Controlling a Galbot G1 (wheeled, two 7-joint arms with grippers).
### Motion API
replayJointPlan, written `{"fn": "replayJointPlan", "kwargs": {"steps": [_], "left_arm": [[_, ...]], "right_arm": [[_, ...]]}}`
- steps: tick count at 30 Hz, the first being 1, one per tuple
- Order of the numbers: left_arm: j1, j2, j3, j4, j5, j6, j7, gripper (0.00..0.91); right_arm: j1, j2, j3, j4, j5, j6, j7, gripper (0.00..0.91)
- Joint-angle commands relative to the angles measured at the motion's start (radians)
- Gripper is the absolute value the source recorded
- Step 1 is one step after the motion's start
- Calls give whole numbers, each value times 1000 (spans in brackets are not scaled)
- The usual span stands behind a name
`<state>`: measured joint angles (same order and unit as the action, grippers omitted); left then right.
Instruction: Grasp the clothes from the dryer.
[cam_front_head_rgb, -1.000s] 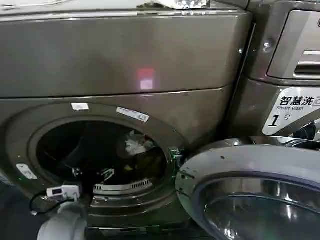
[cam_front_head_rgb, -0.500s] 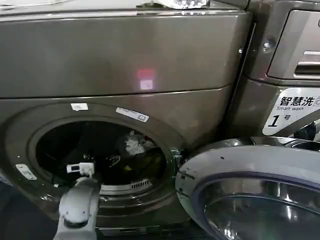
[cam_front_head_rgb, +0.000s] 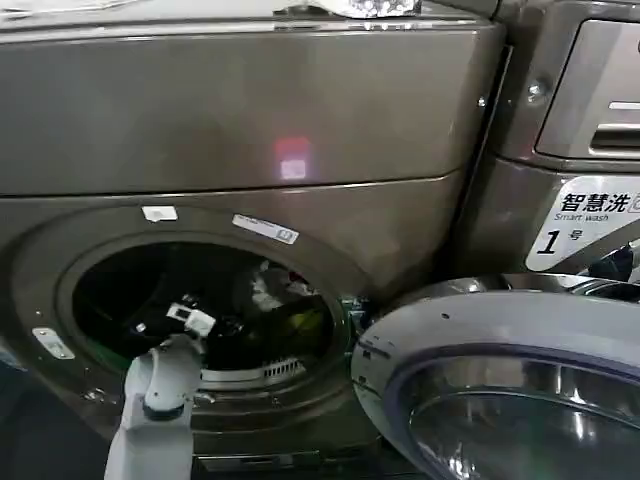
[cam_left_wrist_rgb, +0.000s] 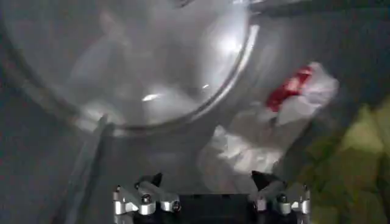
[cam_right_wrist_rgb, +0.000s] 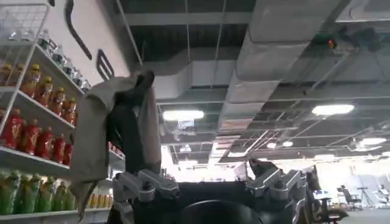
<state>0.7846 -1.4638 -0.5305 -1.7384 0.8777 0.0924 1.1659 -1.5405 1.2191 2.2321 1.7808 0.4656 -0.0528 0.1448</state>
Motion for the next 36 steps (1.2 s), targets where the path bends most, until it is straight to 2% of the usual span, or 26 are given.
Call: {"fn": "replayJointPlan", "kwargs": {"steps": [1,8,13,28,36], "left_arm": [[-92,-1,7,107,70,-146,182,907],[-109,-22,10,123,285,-221,183,907],[-112,-35,25,130,378,-236,182,907],[-171,-49,47,231,411,-228,182,907],[-199,-45,63,308,323,-201,181,907]], "right_arm": [[1,2,1,0,-3,1,0,907],[2,5,1,4,-6,1,1,907],[-1,4,3,8,-6,0,1,907],[-2,7,0,5,-7,1,0,907],[2,6,-3,7,-7,1,0,907]]}}
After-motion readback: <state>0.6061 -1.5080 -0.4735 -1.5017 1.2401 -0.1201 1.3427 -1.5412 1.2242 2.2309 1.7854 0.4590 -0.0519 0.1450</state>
